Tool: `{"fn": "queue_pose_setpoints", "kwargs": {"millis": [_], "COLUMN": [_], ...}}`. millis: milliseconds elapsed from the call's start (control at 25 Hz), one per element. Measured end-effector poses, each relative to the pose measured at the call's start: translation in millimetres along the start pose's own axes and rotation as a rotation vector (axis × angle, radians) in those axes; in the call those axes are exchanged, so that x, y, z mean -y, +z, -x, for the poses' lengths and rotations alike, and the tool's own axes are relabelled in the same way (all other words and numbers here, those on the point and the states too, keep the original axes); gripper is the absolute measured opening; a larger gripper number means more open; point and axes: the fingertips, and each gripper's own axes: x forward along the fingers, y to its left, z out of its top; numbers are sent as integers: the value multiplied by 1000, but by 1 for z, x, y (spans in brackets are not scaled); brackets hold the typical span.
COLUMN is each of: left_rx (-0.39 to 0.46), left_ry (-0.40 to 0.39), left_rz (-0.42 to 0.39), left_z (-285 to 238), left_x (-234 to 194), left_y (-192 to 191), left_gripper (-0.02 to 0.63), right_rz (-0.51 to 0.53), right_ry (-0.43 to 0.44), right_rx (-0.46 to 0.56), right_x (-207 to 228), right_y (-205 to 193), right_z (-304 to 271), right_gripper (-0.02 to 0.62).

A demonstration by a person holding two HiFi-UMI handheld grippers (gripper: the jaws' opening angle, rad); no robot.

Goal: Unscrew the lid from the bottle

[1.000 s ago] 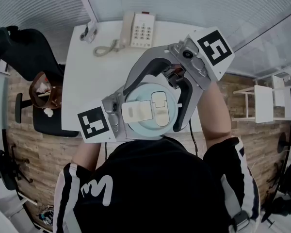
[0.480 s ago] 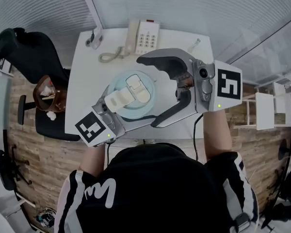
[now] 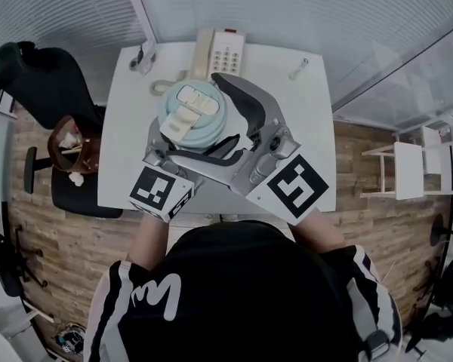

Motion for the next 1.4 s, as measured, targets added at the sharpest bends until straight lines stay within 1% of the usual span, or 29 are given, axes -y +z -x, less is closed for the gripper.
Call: {"fn": "queue_pose_setpoints", "kwargs": {"millis": [120, 200, 280, 360, 440, 560, 680, 840, 920, 1040, 1200, 1240, 1400], "left_rx": [10, -7, -23, -50, -75, -57, -52, -39, -44, -69, -62, -62, -80], "left_ry": [22, 20, 9, -20, -68, -152, -222, -329, -394, -465, -603, -627, -668], "left_rz": [7, 14, 0, -20, -49, -96, -92, -42, -33, -37, -43, -44, -32], "left_z": [-2, -2, -1, 1, 2, 3, 5, 8, 9, 13, 20, 22, 22], "left_x": [0, 3, 5, 10, 18, 30, 40, 54, 61, 73, 98, 103, 115], "left_y": [-4, -8, -10, -11, -10, -6, -4, 1, 2, -1, 0, 1, 0], "left_gripper": [468, 468, 468, 468, 468, 467, 468, 468, 468, 468, 468, 468, 468], "right_rz": [-9, -22, -34, -43, -40, -41, -81, -103, -111, -96, -79, -74, -53], "right_ry": [-47, -48, -31, -3, 41, 122, 194, 328, 416, 572, 812, 869, 1078], "right_rx": [1, -6, -2, 12, 9, 0, 21, 16, 13, 8, 32, 35, 25], "right_x": [3, 3, 1, -2, -7, -15, -20, -27, -30, -39, -56, -59, -64], "right_y": [-3, -5, -5, -3, -3, -1, 4, 9, 11, 10, 14, 15, 16], "right_z": [-2, -1, 0, 3, 5, 8, 14, 21, 25, 36, 57, 62, 79], "right_gripper": [474, 474, 474, 474, 476, 480, 475, 472, 472, 472, 471, 471, 471]}}
